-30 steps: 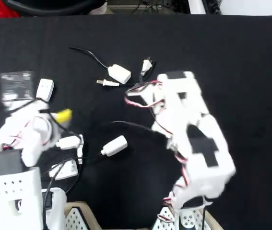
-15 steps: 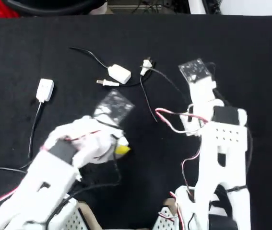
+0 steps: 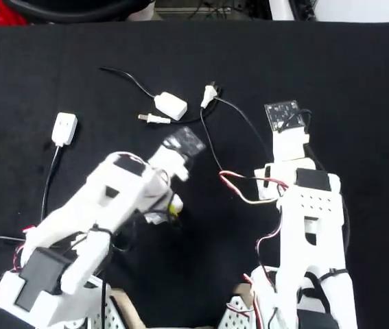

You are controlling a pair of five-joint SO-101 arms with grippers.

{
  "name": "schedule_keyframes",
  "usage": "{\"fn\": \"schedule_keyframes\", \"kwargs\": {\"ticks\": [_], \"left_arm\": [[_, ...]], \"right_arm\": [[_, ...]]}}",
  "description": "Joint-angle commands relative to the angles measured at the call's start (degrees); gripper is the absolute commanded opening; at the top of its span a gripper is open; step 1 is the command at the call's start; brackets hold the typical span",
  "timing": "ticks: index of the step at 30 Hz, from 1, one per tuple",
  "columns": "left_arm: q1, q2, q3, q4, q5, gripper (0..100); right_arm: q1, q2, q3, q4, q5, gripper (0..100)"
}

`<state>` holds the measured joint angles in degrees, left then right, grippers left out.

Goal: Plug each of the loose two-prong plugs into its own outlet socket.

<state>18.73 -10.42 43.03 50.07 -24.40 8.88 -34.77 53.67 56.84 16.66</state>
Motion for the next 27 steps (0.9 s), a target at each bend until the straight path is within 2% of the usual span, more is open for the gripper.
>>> {"fn": "schedule_keyframes", "kwargs": {"ticks": [1, 8, 14, 18, 22, 25, 27], "left_arm": [[-1.2, -1.2, -3.7, 1.8, -0.3, 32], [-4.7, -6.8, -3.1, 1.0, 0.1, 32], [-7.0, -3.0, -0.9, -7.3, 2.1, 32], [-7.0, -0.9, -1.6, -7.6, 2.0, 32], [-7.0, -4.1, -4.9, -0.4, 2.3, 32], [-6.6, -11.6, -10.2, 9.6, 9.9, 32], [-5.9, -17.7, -12.4, 14.8, 11.6, 32]], "right_arm": [[0.3, -1.4, -0.3, -1.1, -0.4, 1.2], [0.3, -1.3, -0.3, -1.1, -0.3, 1.2], [0.2, -1.5, 0.2, -1.2, -0.2, 1.2], [-1.1, -1.5, 0.3, -1.2, -0.2, 1.2], [-1.2, -1.6, 0.3, -1.2, -0.2, 1.2], [-1.2, -1.6, 0.3, -1.2, -0.3, 1.2], [-1.2, -1.7, -0.1, -1.2, -0.3, 1.2]]}}
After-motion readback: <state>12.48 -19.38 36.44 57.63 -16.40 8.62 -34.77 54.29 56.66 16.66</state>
